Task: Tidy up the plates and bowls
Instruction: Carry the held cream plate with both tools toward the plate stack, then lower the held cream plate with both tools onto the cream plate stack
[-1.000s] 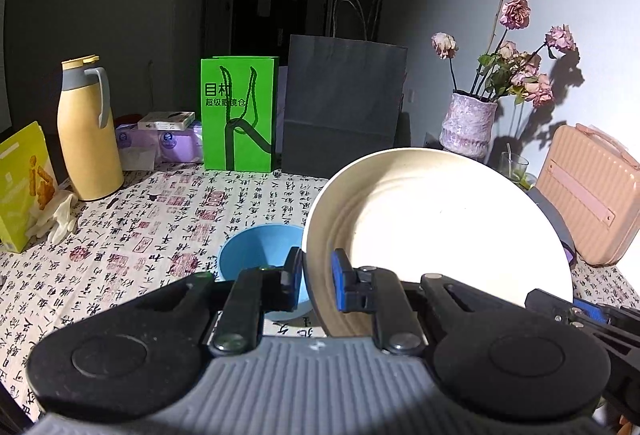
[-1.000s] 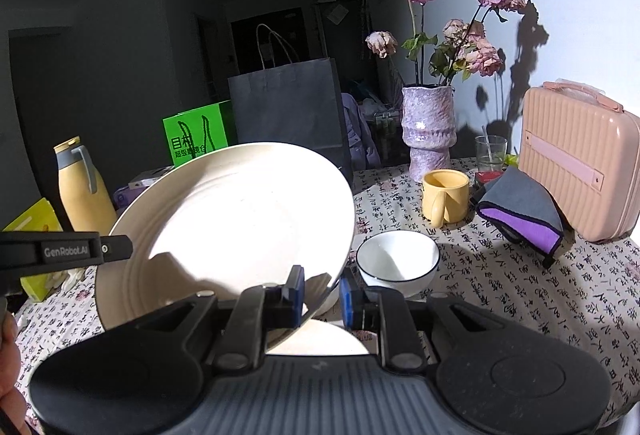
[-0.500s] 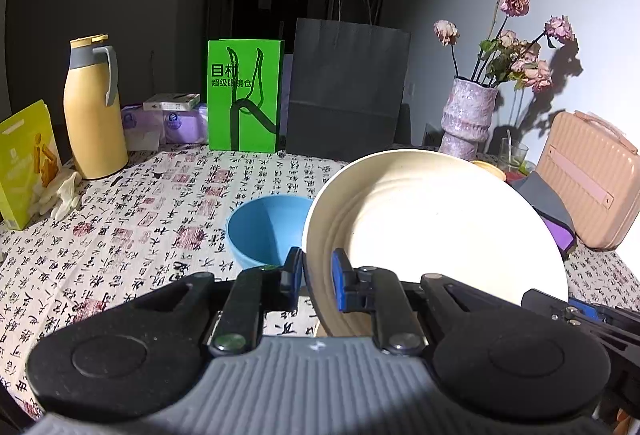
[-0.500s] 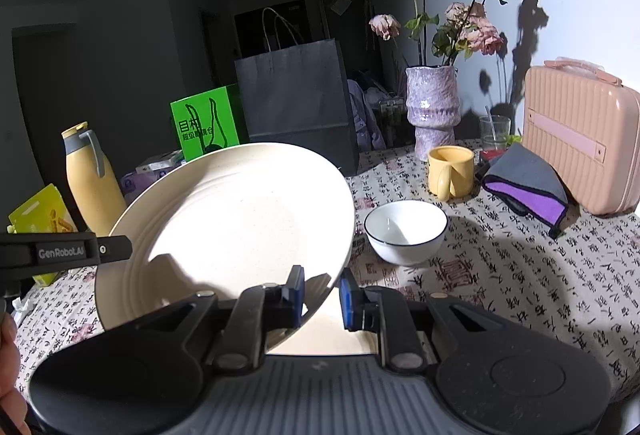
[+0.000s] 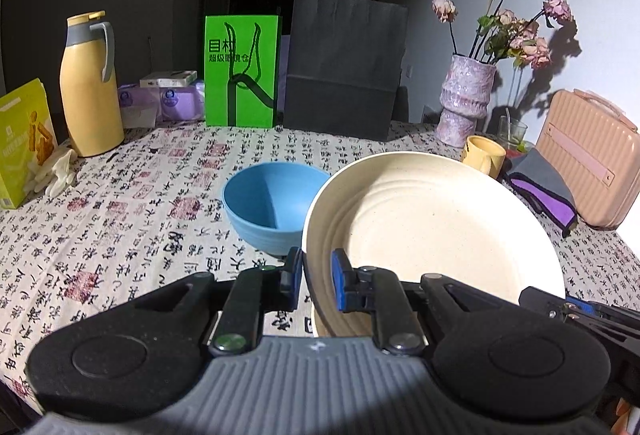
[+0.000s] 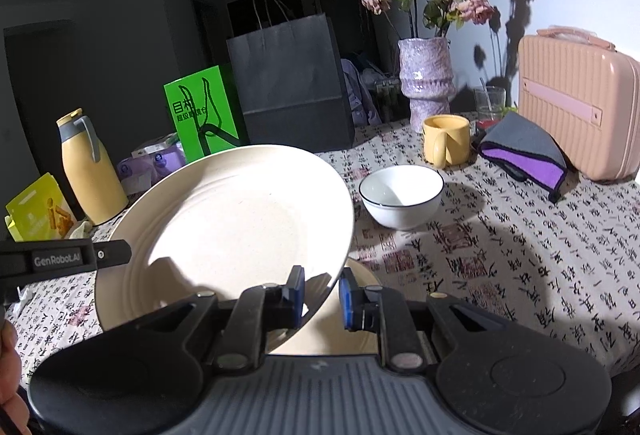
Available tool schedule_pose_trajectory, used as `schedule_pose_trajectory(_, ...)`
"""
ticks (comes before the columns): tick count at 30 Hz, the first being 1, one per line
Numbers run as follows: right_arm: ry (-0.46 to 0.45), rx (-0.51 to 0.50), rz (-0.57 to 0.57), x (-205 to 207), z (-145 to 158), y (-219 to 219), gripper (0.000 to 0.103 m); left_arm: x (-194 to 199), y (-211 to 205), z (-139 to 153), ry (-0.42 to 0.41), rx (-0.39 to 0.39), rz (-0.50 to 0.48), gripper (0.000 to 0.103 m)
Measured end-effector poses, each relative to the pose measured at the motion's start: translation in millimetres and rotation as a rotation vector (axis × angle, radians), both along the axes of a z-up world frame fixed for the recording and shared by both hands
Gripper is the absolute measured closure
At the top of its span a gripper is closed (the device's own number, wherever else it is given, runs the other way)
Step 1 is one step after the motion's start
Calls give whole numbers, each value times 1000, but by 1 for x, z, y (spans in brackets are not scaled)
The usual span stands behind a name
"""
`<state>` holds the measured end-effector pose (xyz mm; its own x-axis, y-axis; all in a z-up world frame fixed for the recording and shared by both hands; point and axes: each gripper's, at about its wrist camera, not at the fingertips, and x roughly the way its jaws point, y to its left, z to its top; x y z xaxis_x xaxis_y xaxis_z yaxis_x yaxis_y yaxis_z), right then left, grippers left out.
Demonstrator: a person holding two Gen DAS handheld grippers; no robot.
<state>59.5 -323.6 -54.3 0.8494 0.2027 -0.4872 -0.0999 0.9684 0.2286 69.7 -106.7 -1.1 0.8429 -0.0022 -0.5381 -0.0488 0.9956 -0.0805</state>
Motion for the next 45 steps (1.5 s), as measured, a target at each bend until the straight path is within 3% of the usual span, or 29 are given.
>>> schedule_pose_trajectory(21, 89, -4, -38, 8, -46, -10, 86, 16, -10, -54, 97, -10, -17, 87)
schedule_pose_trajectory(45, 45, -107, -47, 27, -66, 2, 86, 39, -13, -80, 102, -6, 0, 87)
